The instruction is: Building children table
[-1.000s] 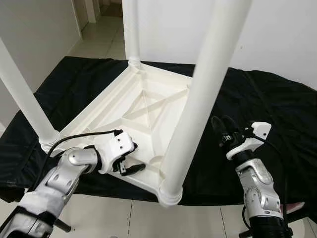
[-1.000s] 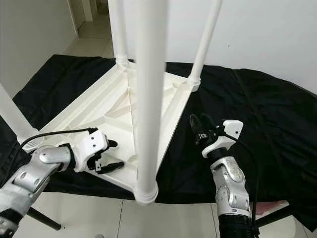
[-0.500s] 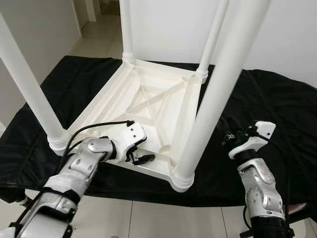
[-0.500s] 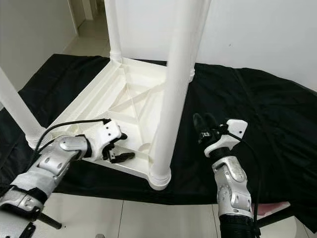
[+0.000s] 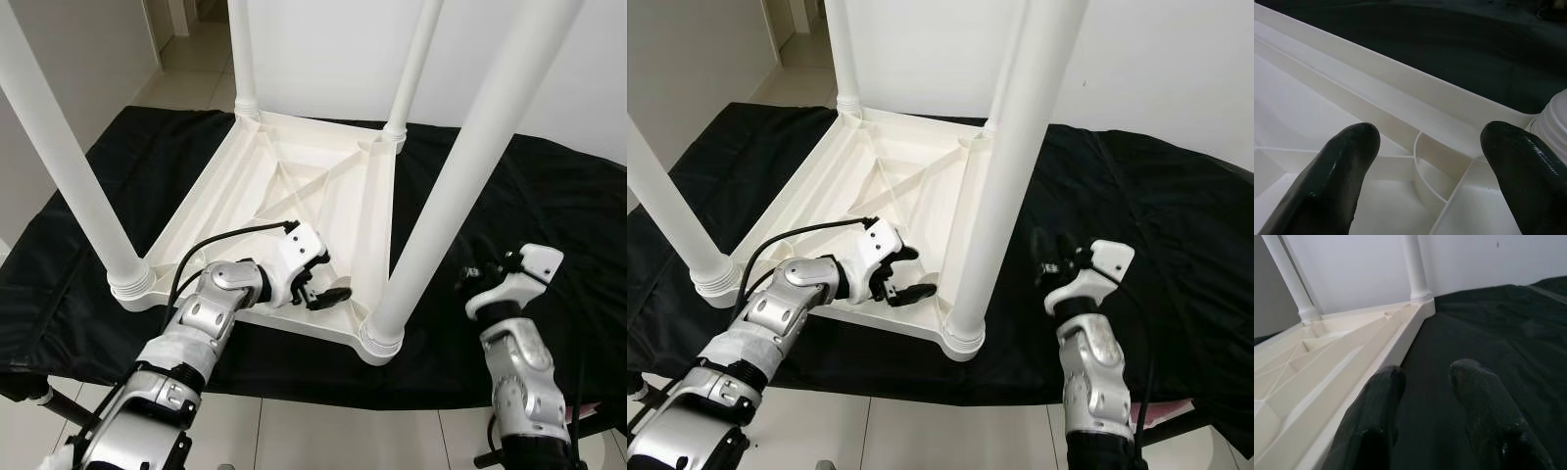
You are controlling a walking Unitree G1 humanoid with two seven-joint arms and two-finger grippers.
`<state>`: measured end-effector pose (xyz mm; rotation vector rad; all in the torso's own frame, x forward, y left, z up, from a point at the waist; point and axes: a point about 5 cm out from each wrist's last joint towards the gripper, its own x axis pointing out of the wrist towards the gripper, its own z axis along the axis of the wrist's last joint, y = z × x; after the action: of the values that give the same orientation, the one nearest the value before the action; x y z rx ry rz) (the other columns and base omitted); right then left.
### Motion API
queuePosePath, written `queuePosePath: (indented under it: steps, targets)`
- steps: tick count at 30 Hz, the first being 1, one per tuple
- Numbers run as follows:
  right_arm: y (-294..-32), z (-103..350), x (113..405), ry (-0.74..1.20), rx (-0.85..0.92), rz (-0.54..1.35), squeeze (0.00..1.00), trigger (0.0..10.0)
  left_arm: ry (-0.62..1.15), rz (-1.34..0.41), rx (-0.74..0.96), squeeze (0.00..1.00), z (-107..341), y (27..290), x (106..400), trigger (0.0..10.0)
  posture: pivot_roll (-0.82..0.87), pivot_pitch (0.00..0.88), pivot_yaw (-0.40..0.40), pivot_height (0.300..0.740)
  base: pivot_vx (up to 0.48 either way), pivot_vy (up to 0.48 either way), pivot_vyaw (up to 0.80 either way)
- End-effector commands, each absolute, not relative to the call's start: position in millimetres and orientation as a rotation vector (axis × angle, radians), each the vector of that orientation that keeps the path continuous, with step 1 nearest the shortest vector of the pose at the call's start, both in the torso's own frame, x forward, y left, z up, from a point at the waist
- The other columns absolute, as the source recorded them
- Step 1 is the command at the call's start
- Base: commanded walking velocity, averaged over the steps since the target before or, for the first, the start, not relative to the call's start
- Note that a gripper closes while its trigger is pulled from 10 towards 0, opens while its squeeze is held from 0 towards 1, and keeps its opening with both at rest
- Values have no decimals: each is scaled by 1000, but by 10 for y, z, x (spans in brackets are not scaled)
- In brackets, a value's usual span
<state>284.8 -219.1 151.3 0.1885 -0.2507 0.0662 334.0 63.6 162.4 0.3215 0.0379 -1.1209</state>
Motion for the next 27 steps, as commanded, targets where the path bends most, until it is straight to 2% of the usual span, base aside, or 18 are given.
queuePosePath:
  steps: [1, 4, 5, 12, 17, 18, 22, 24, 25, 27]
  targets:
    - [-2168, 1491, 2821, -241, 177, 80, 0, 10000, -6, -879, 273, 0, 1638, 737, 3399, 10000, 40, 84, -2, 740, 0, 0, 0]
    - [-2168, 1462, 2788, -228, 184, 86, 0, 10000, -10, -925, 257, 0, 1634, 769, 3338, 10000, 40, 84, -2, 740, 0, 0, 0]
    - [-2181, 1440, 2747, -211, 187, 121, 1000, 10000, -12, -924, 268, 0, 1630, 822, 3318, 10000, 39, 88, -2, 740, 0, 0, 0]
    - [-2312, 1398, 2585, -149, 142, 246, 1000, 10000, -5, -880, 285, 0, 1609, 1037, 3299, 10000, 40, 93, -4, 740, 0, 0, 0]
    - [-2346, 1384, 2476, -81, 6, 420, 1000, 10000, 35, -858, 269, 0, 1575, 1136, 3256, 10000, 41, 94, -8, 740, 0, 0, 0]
    - [-2333, 1379, 2450, -68, -13, 461, 0, 10000, 42, -870, 275, 0, 1563, 1141, 3227, 10000, 45, 95, -14, 740, 0, 0, 0]
    - [-2309, 1365, 2406, -42, -21, 528, 0, 10000, 41, -890, 284, 0, 1553, 1147, 3176, 10000, 47, 96, -15, 740, 0, 0, 0]
    - [-2224, 1350, 2324, 14, -38, 693, 0, 10000, 58, -893, 283, 0, 1519, 1194, 3121, 10000, 59, 95, -26, 740, 0, 0, 0]
    - [-2224, 1350, 2324, 14, -38, 693, 0, 10000, 58, -893, 283, 0, 1519, 1194, 3121, 10000, 59, 95, -26, 740, 0, 0, 0]
    - [-2153, 1348, 2273, 50, -50, 814, 0, 10000, 81, -888, 286, 0, 1490, 1223, 3103, 10000, 59, 95, -26, 740, 0, 0, 0]
